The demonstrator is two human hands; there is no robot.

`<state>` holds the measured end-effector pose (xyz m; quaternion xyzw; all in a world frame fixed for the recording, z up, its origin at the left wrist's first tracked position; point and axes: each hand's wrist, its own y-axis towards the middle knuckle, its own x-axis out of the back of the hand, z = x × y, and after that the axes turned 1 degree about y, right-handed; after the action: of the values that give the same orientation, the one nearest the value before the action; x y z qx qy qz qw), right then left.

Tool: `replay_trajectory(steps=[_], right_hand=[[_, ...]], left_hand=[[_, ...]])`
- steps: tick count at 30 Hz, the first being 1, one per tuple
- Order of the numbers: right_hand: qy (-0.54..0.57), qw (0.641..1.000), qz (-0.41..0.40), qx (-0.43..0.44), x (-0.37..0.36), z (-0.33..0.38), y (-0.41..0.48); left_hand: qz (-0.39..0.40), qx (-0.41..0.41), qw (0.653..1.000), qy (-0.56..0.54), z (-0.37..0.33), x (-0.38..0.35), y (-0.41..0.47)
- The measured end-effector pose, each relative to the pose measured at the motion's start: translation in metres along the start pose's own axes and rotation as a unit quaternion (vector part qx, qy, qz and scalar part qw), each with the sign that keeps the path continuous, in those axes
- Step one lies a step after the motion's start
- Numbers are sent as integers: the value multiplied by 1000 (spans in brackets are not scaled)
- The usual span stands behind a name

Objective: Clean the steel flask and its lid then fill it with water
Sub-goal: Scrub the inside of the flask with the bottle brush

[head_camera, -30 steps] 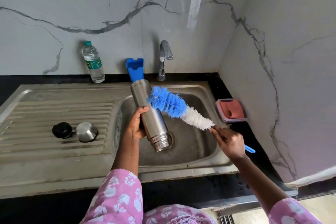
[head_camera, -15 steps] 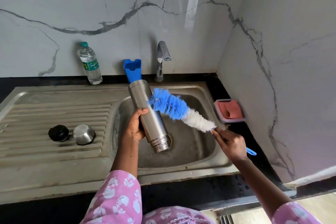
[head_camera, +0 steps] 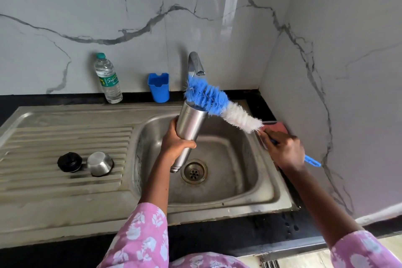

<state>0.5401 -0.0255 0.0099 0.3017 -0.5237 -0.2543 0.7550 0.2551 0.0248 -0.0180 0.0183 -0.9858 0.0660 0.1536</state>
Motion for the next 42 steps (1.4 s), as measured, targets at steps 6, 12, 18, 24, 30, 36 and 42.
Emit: replay_trajectory(steps=[6,12,18,24,30,36,42], right_hand=[[-47,988,-59,138,5,-47,6],[-87,978,-55,181,8,-39,17],[-96,978,-45,177,20,-52,12],[-134,971,-65,189,22,-36,20],[-165,957,-54,233,32,-53,13],[-207,954,-71,206,27,-34,23],[-192,952,-62,229,32,-44,15]], left_hand=[[-20,-37,995,93,-7,12,7],[-31,-71,976,205,-16,5,15],[-55,-85,945,310,-25,16,23],[-43,-91,927,361,-31,11,24],[-58,-90,893,438,-34,22,25],[-73,-119,877,459,-39,16,22],[-81,-81,908,403,-40,23,26]])
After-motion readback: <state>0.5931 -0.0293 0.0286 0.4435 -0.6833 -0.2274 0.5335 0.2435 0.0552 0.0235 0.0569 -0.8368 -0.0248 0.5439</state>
